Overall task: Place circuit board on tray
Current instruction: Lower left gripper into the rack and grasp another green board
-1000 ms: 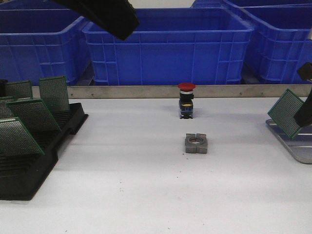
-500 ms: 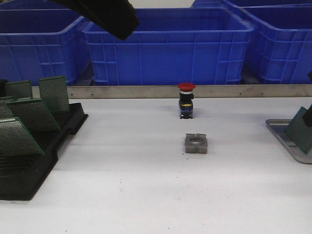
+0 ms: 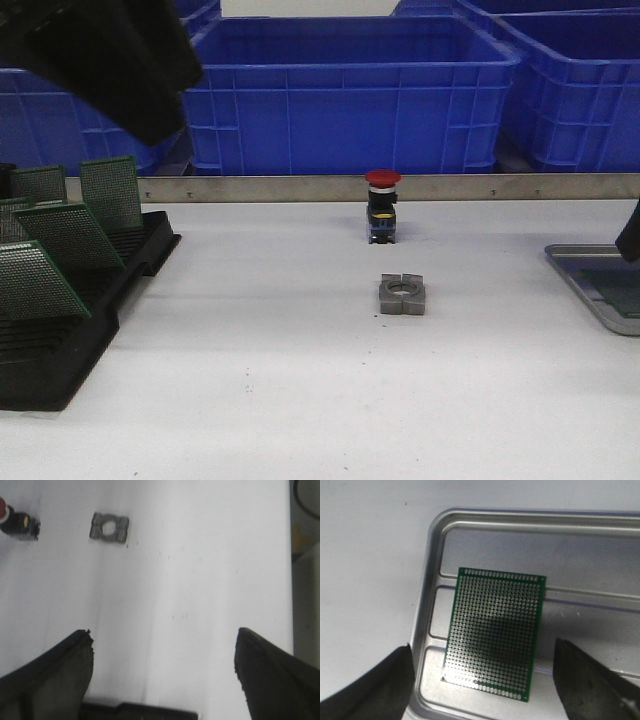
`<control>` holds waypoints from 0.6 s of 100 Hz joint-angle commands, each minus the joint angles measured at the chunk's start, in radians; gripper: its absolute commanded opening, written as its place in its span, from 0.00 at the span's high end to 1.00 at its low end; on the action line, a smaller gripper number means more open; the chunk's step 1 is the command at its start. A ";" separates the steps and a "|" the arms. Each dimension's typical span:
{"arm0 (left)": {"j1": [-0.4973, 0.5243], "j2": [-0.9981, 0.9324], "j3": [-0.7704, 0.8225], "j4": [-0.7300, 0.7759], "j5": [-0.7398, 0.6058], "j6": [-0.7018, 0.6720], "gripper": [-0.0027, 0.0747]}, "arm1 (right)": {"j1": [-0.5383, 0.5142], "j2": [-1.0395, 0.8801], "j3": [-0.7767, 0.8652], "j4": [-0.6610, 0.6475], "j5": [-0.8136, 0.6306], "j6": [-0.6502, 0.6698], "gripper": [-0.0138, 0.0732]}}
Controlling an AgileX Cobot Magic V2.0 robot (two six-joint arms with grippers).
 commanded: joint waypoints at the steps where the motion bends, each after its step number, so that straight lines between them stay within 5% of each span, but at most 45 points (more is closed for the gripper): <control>1: 0.004 -0.038 -0.033 0.093 0.016 -0.027 0.27 | -0.005 -0.043 -0.029 0.004 -0.010 -0.001 0.16; 25: 0.004 -0.036 0.002 0.397 0.071 -0.114 0.27 | -0.005 -0.043 -0.029 0.004 -0.010 -0.001 0.16; 60: 0.004 0.034 0.128 0.475 -0.043 -0.153 0.27 | -0.005 -0.043 -0.029 0.004 -0.010 -0.001 0.16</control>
